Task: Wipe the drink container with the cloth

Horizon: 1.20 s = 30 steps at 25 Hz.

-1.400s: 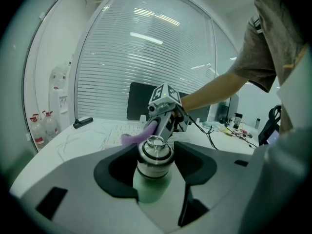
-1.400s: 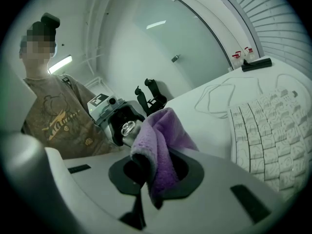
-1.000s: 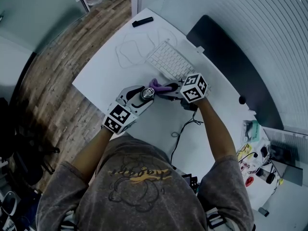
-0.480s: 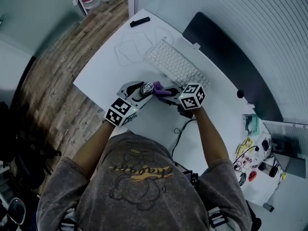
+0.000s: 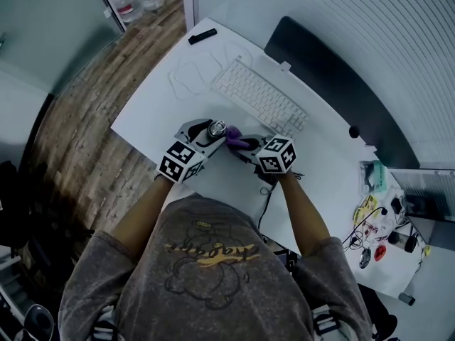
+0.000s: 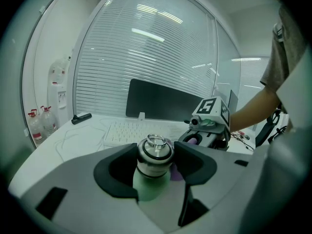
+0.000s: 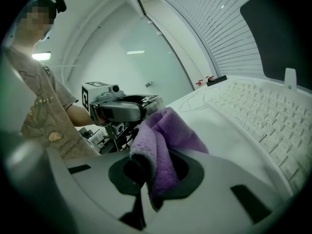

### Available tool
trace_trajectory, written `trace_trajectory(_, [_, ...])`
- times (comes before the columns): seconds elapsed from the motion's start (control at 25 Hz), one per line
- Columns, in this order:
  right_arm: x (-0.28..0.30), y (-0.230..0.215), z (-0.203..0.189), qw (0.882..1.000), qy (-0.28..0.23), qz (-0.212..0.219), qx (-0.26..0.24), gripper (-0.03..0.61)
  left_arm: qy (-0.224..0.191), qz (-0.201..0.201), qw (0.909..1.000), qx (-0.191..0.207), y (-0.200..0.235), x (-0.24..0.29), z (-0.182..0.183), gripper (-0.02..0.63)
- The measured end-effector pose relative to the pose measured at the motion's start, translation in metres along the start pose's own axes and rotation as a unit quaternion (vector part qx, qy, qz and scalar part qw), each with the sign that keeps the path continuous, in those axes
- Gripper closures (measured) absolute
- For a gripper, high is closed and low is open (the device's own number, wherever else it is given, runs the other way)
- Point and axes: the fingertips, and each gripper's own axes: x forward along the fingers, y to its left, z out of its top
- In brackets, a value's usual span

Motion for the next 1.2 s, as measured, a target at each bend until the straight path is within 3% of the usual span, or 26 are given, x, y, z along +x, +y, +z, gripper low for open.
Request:
trace_trajectory(0.4, [0.012, 0.021, -0.004, 0.999, -0.03, -0.032, 0.027, 0.528, 0.003, 0.0, 1.0, -0.002, 0.001, 0.001, 0.0, 0.367])
trace_trajectory(0.72, [0.03, 0.042, -0.004, 0.998, -0.044, -0.023, 0.049, 0.528, 0.002, 0.0, 1.0, -0.002, 0.0, 0.0, 0.0, 0.367])
trace_trajectory(1.2, [0.059, 0.058, 0.014, 0.988, -0.105, -0.025, 0.109, 0.528, 0.001, -0.003, 1.0, -0.002, -0.001, 0.0, 0.0, 0.367])
